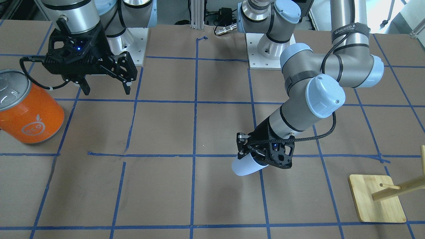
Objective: Flip cup
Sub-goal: 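Lift the cup with the left gripper and swing it upright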
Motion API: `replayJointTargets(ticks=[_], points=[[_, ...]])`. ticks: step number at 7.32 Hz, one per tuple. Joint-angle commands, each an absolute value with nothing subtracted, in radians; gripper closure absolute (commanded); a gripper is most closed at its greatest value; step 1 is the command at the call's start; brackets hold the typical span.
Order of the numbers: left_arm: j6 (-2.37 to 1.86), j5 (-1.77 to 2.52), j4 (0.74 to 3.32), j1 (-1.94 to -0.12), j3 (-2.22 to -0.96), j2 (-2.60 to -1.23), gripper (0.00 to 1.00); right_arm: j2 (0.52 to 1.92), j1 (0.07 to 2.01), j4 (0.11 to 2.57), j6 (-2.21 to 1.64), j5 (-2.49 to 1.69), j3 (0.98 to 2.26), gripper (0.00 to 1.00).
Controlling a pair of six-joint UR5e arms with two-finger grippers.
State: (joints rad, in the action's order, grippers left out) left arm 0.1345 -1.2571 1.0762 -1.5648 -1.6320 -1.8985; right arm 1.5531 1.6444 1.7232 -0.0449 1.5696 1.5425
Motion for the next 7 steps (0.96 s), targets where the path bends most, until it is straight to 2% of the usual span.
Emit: replayJointTargets(ticks=[1, 3, 7], points=[[0.229, -1.487, 1.083, -1.533, -1.544, -1.888, 1.0, 1.552, 1.643, 1.721, -0.044, 1.585, 1.537, 0.0], [0.342, -1.499, 1.085, -1.454, -1.552, -1.91, 1.0, 1.552, 1.644, 1.704, -0.054, 1.569, 1.543, 0.0], [0.353, -1.562, 1.052, -1.448, -1.566, -2.0, 1.0, 1.552, 1.643, 1.69, -0.048, 1.574, 1.539, 0.0]])
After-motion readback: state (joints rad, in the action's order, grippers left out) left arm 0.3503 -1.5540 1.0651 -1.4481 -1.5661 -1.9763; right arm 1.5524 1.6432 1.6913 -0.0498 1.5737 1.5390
